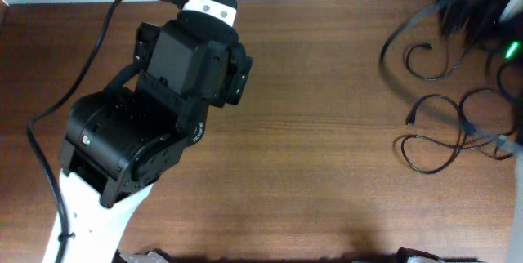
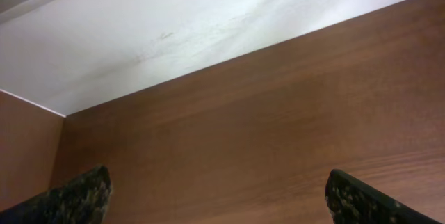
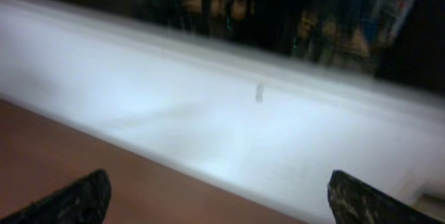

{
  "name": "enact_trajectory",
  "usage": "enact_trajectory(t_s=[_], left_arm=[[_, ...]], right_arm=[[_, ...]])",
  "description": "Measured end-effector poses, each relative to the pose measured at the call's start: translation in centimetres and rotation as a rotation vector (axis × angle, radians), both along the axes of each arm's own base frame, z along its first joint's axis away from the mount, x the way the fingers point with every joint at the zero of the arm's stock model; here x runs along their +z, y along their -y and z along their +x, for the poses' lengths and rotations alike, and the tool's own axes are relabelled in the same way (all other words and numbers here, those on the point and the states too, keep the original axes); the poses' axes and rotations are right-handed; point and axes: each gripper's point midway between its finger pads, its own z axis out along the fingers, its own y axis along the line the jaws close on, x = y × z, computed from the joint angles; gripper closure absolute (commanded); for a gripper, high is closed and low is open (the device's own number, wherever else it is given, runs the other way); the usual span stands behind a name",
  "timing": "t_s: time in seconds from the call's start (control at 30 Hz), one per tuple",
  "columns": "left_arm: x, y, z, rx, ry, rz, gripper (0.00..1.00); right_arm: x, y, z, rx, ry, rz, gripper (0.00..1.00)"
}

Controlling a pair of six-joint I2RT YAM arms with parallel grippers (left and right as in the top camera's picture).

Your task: Untangle cables

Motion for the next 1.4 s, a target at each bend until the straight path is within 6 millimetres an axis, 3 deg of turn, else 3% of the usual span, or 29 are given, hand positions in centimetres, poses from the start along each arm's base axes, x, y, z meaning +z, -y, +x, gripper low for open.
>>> enact_trajectory(t_s=[0.07, 0.13, 0.17, 0.3, 0.4, 0.47, 0.57, 0.6, 0.7, 0.83, 0.93, 1.3, 1.4], left_arm=[[-0.1, 0.0, -0.1, 0.000, -0.004, 0.003, 0.01], [-0.2, -0.1, -0.1, 0.000, -0.008, 0.007, 0.01], [-0.2, -0.1, -0.2, 0.000, -0.012, 0.009, 0.01], [-0.3, -0.2, -0.2, -0.001, -0.015, 0.011, 0.01], [-0.3, -0.1, -0.2, -0.001, -0.014, 0.011, 0.01], [-0.3, -0.2, -0.2, 0.000, -0.015, 0.011, 0.01], [-0.3, -0.2, -0.2, 0.000, -0.015, 0.011, 0.01], [-0.3, -0.2, -0.2, 0.000, -0.016, 0.012, 0.01], [-0.5, -0.3, -0.4, 0.000, -0.025, 0.019, 0.01], [-1.1, -0.6, -0.8, -0.001, -0.055, 0.042, 0.01], [-1.5, -0.8, -1.1, 0.000, -0.074, 0.057, 0.01], [-2.2, -1.3, -1.7, -0.003, -0.110, 0.088, 0.01], [-2.2, -1.3, -1.7, -0.003, -0.110, 0.088, 0.01]], right_arm=[[-1.4, 0.3, -1.5, -0.045, 0.058, -0.020, 0.01], [-2.3, 0.4, -4.4, -0.096, 0.163, -0.045, 0.01], [-2.3, 0.3, -6.7, -0.122, 0.245, -0.056, 0.01], [-1.5, -0.2, -11.6, -0.164, 0.406, -0.057, 0.01], [-0.5, 0.4, -13.5, -0.217, 0.448, -0.002, 0.01], [-1.9, 0.7, -13.8, -0.238, 0.375, 0.048, 0.01], [-6.1, 0.6, -13.8, -0.256, 0.191, 0.119, 0.01], [-6.5, 0.6, -13.8, -0.254, 0.176, 0.122, 0.01], [-12.9, -2.2, -15.3, -0.166, -0.062, 0.123, 0.01], [-14.8, -4.4, -16.4, -0.078, -0.108, 0.130, 0.01], [-17.5, -5.4, -16.4, -0.039, -0.183, 0.158, 0.01], [-33.3, -5.4, -14.5, -0.097, -0.450, 0.269, 0.01], [-35.7, -4.8, -14.7, -0.166, -0.508, 0.348, 0.01]])
